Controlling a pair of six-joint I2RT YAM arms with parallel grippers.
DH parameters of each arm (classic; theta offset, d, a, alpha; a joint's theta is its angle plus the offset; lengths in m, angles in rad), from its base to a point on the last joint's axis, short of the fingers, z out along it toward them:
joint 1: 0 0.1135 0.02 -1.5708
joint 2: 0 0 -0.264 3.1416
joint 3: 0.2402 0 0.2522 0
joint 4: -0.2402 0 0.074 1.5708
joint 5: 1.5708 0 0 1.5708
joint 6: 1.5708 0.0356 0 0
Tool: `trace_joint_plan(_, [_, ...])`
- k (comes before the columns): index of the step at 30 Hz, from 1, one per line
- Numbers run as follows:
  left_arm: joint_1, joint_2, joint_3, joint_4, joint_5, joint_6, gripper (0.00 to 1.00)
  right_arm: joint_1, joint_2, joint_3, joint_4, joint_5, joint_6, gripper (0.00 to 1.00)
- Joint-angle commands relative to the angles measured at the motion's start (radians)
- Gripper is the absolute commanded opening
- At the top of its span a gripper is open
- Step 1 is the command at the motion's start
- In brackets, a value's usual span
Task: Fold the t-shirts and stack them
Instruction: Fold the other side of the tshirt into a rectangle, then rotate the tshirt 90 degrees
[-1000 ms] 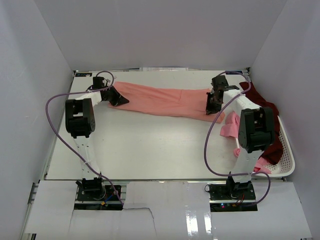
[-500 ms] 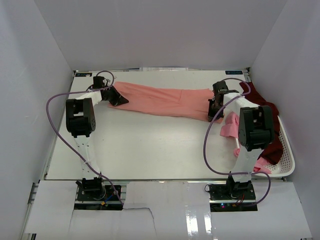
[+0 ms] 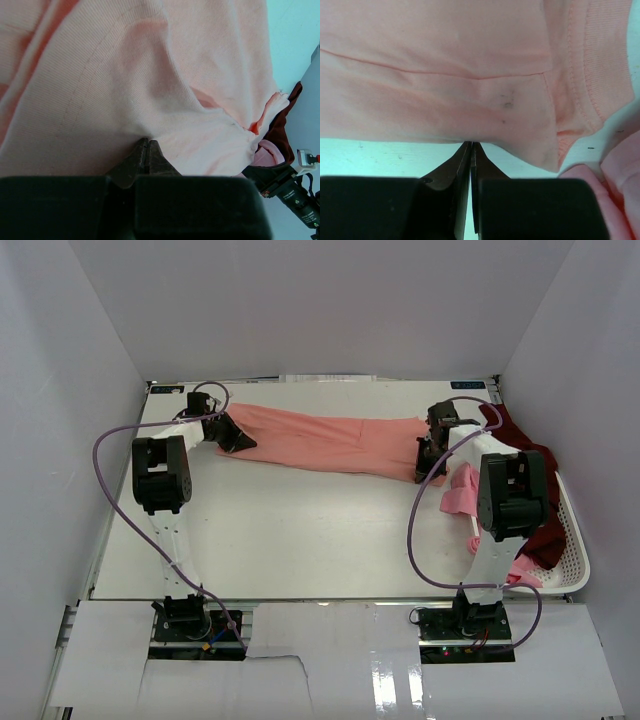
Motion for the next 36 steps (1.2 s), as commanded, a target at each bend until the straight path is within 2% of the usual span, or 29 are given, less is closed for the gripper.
trace_joint_plan(1, [0.000,-0.010,0.022,-0.031,-0.033,0.021,0.04,-0.006,-0.071,0.043,-0.006,-0.041,0.011,0.08])
trace_joint_plan(18, [0.000,-0.007,0.041,-0.052,-0.050,0.027,0.04,-0.010,0.058,0.169,-0.020,0.013,0.012,0.08])
trace_joint_plan(28, [0.000,0.008,0.039,-0.057,-0.052,0.033,0.04,-0.024,0.058,0.089,0.003,0.019,0.008,0.08])
trace_joint_plan(36, [0.002,0.001,0.013,-0.071,-0.075,0.045,0.04,-0.036,0.112,0.095,0.003,0.016,0.017,0.08])
